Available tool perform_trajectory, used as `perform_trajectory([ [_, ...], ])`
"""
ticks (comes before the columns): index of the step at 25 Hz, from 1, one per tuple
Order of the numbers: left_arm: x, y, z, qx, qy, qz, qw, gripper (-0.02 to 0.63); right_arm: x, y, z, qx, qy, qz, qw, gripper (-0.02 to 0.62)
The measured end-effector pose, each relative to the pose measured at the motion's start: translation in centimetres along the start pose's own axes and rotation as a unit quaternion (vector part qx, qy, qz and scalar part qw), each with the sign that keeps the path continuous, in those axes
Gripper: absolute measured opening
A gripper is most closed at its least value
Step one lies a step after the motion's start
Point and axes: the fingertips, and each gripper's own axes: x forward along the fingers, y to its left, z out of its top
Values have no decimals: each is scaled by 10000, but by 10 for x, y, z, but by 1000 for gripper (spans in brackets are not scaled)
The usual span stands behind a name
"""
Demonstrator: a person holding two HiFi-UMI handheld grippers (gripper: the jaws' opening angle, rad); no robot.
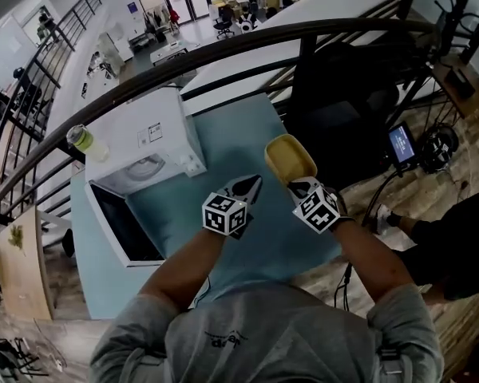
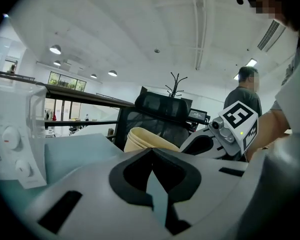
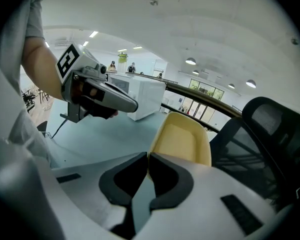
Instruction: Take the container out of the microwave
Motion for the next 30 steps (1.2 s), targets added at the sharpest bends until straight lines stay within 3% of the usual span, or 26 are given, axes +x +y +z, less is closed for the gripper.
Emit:
perform_trajectory([
  [12,22,4,-54,-208,423,-10,9989,14,37,13,-58,193,392,145,9989,32],
  [30,42,-2,-98,-331,773,-101,9964,14,62,23,-94,247,582,183,9978,32],
])
